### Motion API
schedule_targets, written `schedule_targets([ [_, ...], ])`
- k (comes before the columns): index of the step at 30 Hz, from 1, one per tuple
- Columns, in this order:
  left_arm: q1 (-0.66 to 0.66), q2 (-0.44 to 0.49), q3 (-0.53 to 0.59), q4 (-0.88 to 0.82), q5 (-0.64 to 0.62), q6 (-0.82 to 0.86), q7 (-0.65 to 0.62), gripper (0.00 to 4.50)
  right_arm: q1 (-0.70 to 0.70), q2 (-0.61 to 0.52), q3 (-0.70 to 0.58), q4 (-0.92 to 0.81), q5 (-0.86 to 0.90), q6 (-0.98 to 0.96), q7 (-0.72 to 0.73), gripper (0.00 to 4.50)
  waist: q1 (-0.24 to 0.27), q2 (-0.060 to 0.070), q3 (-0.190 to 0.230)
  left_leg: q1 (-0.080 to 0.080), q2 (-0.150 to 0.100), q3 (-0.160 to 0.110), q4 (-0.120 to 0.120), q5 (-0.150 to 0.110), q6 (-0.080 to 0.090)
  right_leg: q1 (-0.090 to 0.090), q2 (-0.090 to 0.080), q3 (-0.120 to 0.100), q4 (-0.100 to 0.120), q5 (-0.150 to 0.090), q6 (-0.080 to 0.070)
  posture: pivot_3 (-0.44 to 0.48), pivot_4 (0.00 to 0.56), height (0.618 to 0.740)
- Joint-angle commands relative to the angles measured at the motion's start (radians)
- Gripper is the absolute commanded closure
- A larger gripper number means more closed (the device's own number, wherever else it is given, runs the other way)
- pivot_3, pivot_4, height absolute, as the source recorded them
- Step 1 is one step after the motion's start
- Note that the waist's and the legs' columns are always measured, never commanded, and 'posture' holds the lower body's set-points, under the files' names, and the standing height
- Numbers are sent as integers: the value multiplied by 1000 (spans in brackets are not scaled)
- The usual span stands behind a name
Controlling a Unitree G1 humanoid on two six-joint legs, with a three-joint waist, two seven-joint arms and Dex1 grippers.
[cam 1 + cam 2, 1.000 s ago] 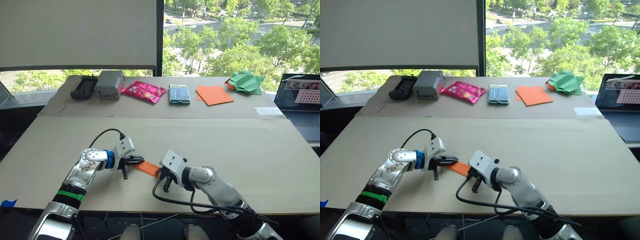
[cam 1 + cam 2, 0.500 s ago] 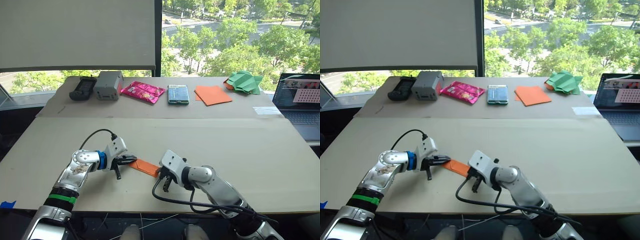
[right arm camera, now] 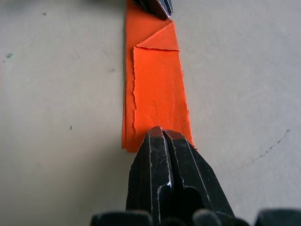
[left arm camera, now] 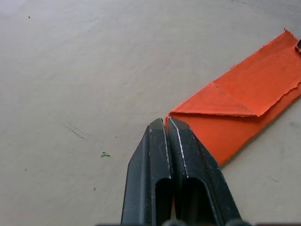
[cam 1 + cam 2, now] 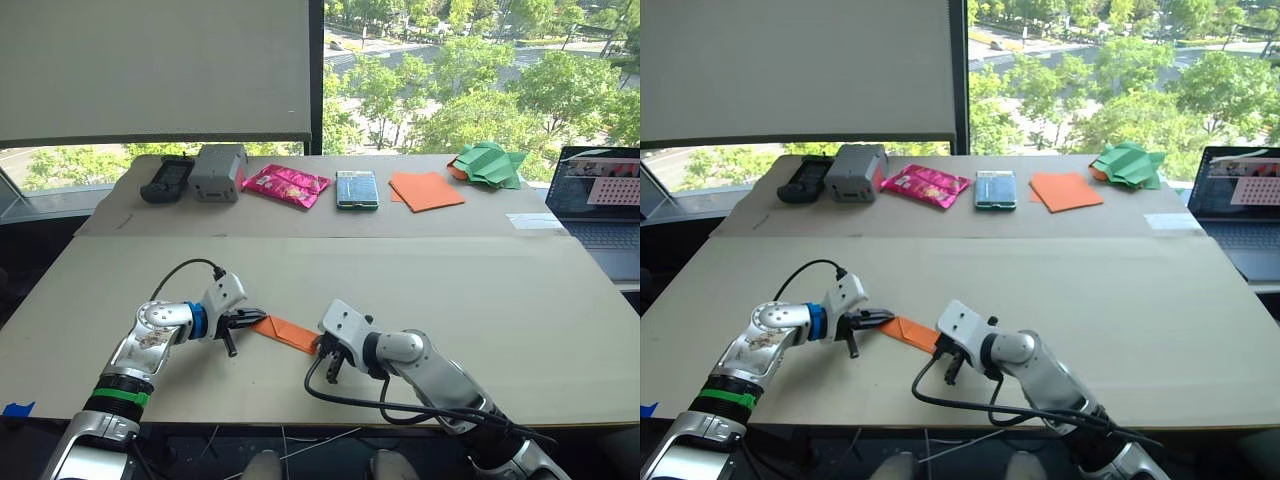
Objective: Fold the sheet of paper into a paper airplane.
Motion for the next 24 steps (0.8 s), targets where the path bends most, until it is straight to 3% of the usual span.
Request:
schedule_targets([
  [1,40,9,27,59,12,41,42,4355,17,-12,-16,19,5,24,1,4481,-1,0,0,0,0,0,0,0,0,0,0,0,0,0,0,0,150,702],
  [5,71,21,121,-100,-103,145,38,4355,24,-6,-81,-74,47,14,2,4481,-5,-3,6,-3,0,0,-1,0,0,-4,0,0,-1,0,0,0,150,702],
  [9,180,74,261,-359,-274,296,8,4355,61,-14,-203,-278,123,-12,6,4481,-7,-8,13,-12,0,0,-2,0,0,-12,0,0,-1,1,0,0,150,702],
  [12,260,108,314,-483,-342,365,11,4355,84,-35,-250,-366,151,-11,6,3526,3,-9,13,-13,0,0,-2,1,1,-13,1,0,1,1,1,0,150,702],
  [22,374,120,359,-603,-416,432,58,1158,167,-81,-265,-429,319,65,76,128,17,-9,26,-14,0,0,-8,0,0,-14,0,-1,-17,0,0,0,150,702],
  [24,385,128,342,-611,-416,427,41,513,158,-75,-263,-409,379,88,105,0,15,-7,28,-16,0,0,-8,0,0,-15,0,-1,-21,0,0,0,150,702],
])
